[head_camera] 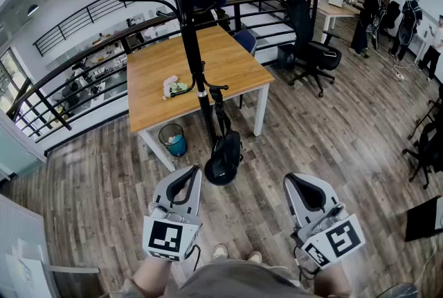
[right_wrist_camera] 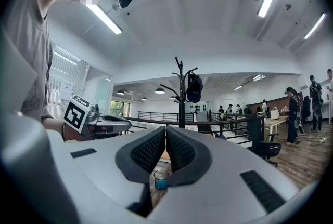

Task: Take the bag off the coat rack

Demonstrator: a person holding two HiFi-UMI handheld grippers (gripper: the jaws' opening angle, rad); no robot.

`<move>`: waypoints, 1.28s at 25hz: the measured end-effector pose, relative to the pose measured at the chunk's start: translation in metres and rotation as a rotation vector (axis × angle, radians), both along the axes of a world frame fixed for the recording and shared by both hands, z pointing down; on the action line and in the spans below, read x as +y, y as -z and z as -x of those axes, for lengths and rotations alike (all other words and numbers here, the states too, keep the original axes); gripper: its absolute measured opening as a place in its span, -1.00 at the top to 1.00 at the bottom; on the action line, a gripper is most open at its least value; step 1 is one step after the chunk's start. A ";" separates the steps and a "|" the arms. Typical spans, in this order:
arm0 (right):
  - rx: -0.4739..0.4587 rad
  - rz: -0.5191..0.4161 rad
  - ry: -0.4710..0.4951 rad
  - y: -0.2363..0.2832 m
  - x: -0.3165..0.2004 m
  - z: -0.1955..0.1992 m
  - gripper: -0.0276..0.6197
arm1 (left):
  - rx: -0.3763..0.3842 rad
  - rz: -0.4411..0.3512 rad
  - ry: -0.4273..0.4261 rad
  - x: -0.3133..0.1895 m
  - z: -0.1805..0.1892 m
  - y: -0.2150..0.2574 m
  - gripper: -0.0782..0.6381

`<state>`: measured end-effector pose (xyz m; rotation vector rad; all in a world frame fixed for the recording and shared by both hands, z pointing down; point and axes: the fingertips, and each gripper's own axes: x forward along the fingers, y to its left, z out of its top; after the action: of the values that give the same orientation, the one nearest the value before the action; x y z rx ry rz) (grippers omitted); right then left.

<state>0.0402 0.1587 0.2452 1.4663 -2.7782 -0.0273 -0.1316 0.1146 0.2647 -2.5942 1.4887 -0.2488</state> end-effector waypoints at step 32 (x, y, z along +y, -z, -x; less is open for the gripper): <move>-0.083 0.021 -0.045 -0.013 -0.001 -0.067 0.24 | 0.066 0.003 0.128 0.012 -0.020 -0.011 0.21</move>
<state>0.1072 0.1578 0.2577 1.5589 -2.7988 0.0641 -0.1118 0.1271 0.2760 -2.5363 1.6808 -0.1809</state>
